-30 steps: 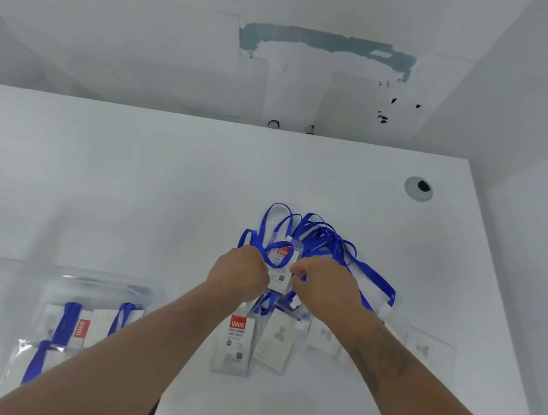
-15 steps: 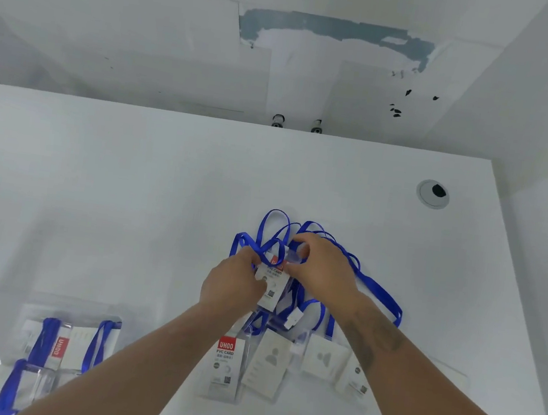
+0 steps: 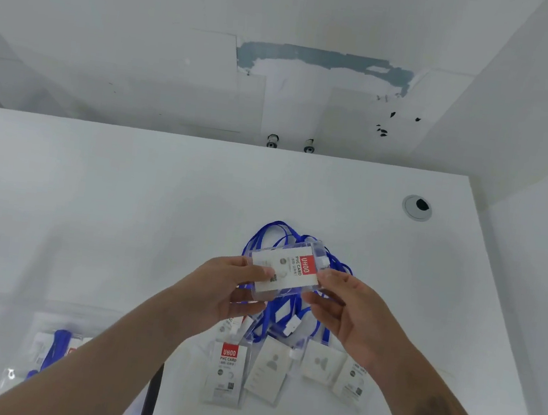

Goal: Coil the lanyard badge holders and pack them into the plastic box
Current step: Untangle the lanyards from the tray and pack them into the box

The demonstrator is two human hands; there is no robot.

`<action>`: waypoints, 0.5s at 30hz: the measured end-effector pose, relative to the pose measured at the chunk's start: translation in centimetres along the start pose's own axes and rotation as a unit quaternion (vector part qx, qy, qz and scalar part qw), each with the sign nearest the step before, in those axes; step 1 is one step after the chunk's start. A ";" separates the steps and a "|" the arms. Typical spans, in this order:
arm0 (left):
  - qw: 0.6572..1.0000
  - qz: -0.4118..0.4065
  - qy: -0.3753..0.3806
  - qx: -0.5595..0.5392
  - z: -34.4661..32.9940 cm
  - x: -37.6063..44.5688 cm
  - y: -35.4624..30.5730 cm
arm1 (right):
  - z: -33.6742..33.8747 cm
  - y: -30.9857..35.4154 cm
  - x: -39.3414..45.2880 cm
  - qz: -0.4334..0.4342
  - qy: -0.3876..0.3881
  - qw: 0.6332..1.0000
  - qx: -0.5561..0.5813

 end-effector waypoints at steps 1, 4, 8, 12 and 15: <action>1.000 -0.006 0.003 -0.011 -0.2 -0.3 0.0 | -0.1 -0.2 -0.2 0.015 -0.012 1.000 -0.004; 1.000 -0.024 0.008 -0.007 -0.5 -1.2 -0.6 | -0.1 -0.4 -0.1 0.096 -0.137 0.978 -0.126; 0.999 -0.032 0.038 -0.017 -0.8 -2.0 -1.7 | -2.2 0.3 0.6 0.175 -0.145 0.953 -0.199; 0.992 -0.087 0.049 -0.074 -1.7 -2.5 -3.0 | -5.2 -0.9 0.2 0.092 -0.041 0.960 -0.260; 0.989 -0.142 -0.013 -0.038 -1.9 -2.4 -4.0 | -6.7 -2.4 -1.0 0.178 -0.028 0.903 -0.389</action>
Point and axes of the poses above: each hand's wrist, its own x-axis towards the middle knuckle, its own z-axis out of the back of the hand, y = z × x, the point moved 1 cm from there along x, towards the middle knuckle, and after that the axes turned 14 degrees about y, right-handed, at the moved point
